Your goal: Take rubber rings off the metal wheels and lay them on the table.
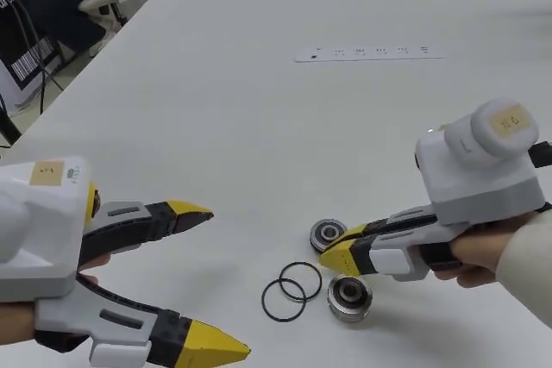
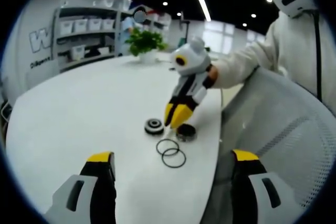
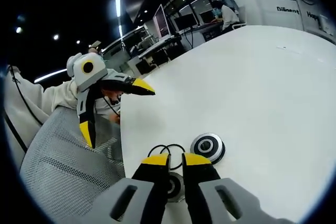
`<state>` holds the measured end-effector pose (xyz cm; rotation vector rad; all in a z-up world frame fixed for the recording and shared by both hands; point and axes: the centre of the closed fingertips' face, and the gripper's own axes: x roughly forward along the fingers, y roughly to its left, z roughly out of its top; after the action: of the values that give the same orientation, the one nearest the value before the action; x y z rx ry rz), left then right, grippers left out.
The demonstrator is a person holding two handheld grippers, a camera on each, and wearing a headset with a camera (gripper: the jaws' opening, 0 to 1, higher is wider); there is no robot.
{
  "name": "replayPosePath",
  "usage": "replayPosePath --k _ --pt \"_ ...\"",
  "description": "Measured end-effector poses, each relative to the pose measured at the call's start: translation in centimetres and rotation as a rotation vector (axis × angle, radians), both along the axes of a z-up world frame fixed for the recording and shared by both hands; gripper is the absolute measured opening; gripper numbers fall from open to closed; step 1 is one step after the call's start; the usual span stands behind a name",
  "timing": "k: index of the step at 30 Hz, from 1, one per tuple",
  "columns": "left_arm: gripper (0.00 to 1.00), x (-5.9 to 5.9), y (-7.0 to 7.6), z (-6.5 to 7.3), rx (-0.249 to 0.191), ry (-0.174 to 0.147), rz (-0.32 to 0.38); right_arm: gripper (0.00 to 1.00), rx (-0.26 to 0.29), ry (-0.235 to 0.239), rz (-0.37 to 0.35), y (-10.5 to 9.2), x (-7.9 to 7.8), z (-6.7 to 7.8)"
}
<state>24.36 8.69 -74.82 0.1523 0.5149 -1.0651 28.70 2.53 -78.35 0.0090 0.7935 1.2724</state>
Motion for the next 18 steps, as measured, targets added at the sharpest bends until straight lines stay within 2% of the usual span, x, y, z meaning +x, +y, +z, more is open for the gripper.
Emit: replayPosePath --k 5,12,18 --pt "0.91 0.1 0.1 0.0 0.002 0.001 0.007 0.07 0.021 -0.010 -0.014 -0.3 0.5 0.5" --pt "0.86 0.4 0.2 0.3 -0.008 -0.004 0.021 0.10 0.046 -0.053 -0.037 -1.0 1.4 1.4" --pt "0.83 0.8 0.3 0.9 -0.005 -0.023 0.029 0.12 0.053 -0.072 -0.065 -1.9 2.2 1.6"
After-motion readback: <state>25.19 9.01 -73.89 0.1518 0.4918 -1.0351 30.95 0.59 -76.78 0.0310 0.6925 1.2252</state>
